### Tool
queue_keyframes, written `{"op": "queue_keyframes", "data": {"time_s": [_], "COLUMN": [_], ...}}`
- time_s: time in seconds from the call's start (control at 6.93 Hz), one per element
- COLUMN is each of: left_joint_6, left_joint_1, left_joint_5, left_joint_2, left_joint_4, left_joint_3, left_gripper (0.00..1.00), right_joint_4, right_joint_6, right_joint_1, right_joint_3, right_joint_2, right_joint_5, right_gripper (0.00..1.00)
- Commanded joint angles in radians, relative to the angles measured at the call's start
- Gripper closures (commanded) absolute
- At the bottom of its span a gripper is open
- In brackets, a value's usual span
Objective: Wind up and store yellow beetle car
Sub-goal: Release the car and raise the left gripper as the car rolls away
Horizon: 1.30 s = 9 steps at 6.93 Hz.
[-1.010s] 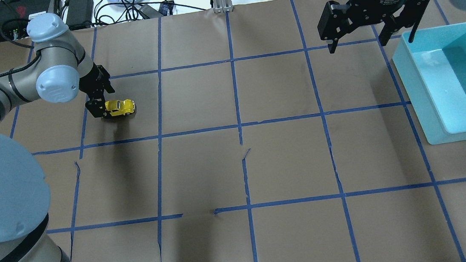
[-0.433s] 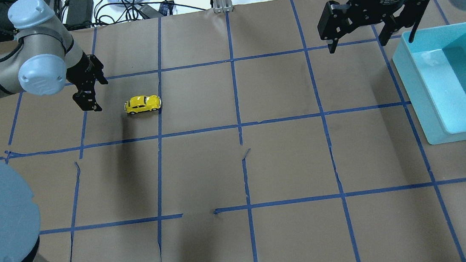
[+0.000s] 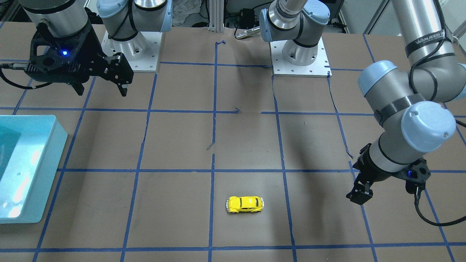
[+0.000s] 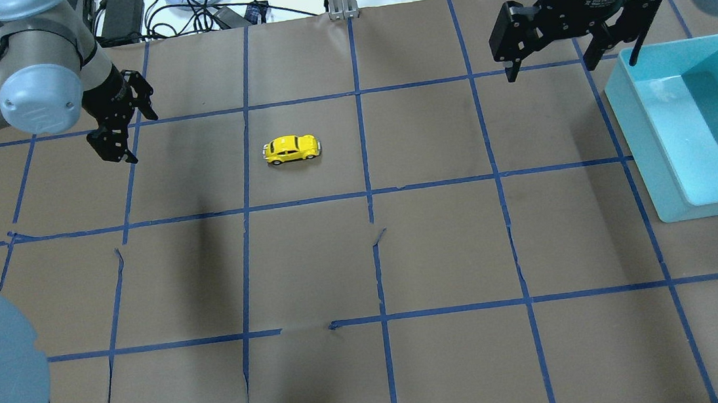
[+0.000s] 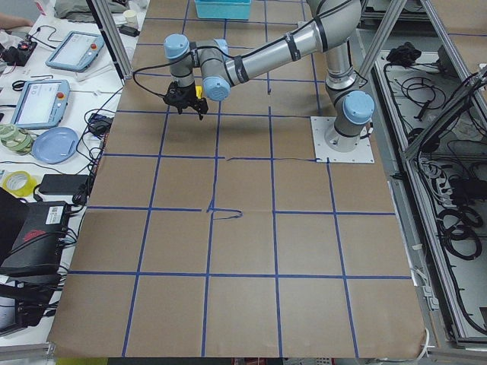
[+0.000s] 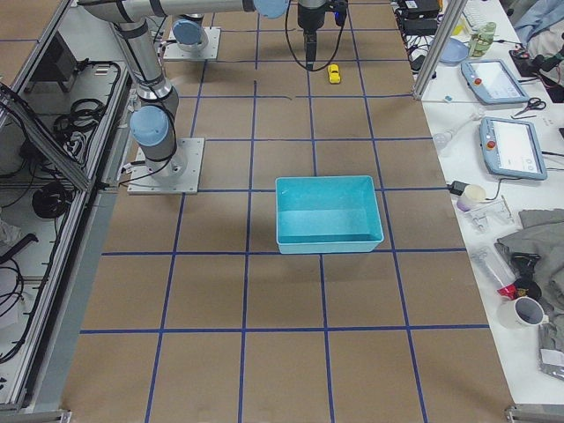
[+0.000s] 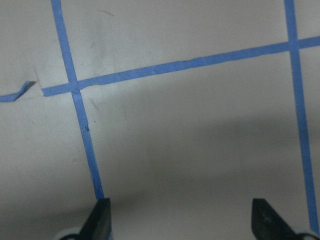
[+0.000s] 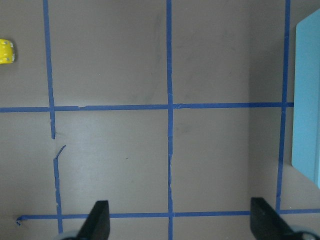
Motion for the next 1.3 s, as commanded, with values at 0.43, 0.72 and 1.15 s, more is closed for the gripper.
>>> {"op": "queue_keyframes", "data": {"time_s": [0.43, 0.72, 1.15], "left_joint_6": [0.630, 0.634, 0.866], "left_joint_1": [-0.051, -0.148, -0.168], "left_joint_5": [-0.047, -0.096, -0.063], "left_joint_2": [0.202, 0.191, 0.234], "left_joint_4": [-0.427, -0.398, -0.399], "left_joint_3": [0.190, 0.164, 0.116], "left_gripper": [0.00, 0.00, 0.00], "right_joint_4": [0.000, 0.003, -0.005], "right_joint_6": [0.000, -0.005, -0.055], "right_joint_1": [0.000, -0.002, -0.003], "right_joint_3": [0.000, -0.006, -0.049], "right_joint_2": [0.000, 0.009, 0.127], "right_joint_5": [-0.002, -0.002, -0.002], "right_gripper": [0.00, 0.00, 0.00]}}
